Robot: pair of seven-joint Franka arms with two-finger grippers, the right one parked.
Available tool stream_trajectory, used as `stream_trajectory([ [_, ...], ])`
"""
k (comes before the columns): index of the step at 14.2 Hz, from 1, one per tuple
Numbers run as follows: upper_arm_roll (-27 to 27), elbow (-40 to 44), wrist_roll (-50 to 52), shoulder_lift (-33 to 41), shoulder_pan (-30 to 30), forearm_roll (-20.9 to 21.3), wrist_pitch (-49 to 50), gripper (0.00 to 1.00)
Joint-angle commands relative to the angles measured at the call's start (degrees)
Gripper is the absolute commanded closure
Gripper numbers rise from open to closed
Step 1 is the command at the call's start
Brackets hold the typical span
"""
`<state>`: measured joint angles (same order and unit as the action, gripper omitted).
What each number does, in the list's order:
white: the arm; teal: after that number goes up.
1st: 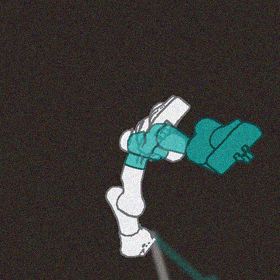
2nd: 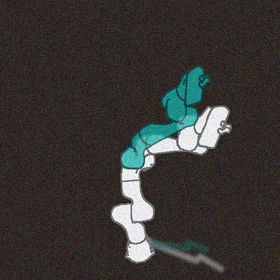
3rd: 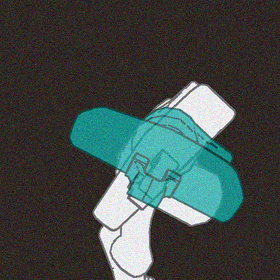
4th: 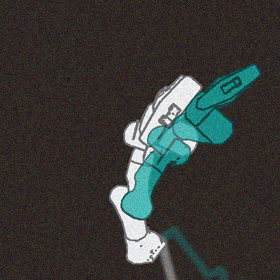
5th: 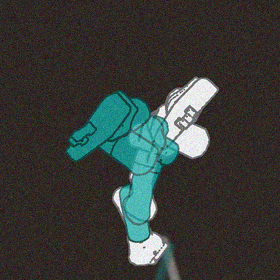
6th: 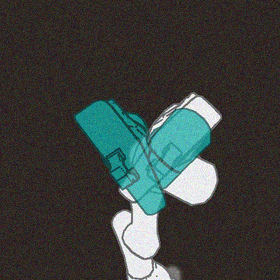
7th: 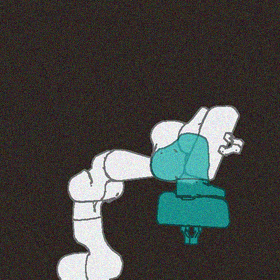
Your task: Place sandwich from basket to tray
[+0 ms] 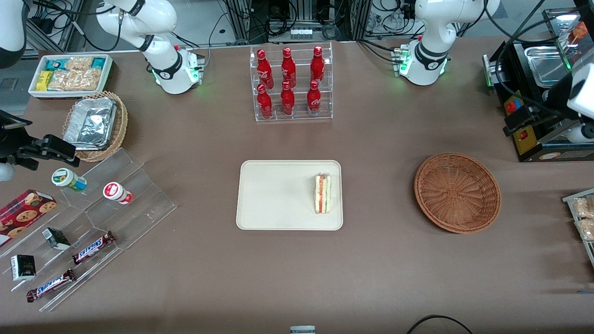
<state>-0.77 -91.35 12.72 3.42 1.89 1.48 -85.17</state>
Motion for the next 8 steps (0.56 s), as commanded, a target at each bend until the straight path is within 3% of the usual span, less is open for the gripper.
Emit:
stream_trajectory([
  [1, -1.42, 4.41, -1.2, -0.34, -0.57, 0.98, 5.09, 0.0],
  [8, -2.21, 4.77, -4.89, -0.25, -0.66, -2.1, 5.8, 0.0],
])
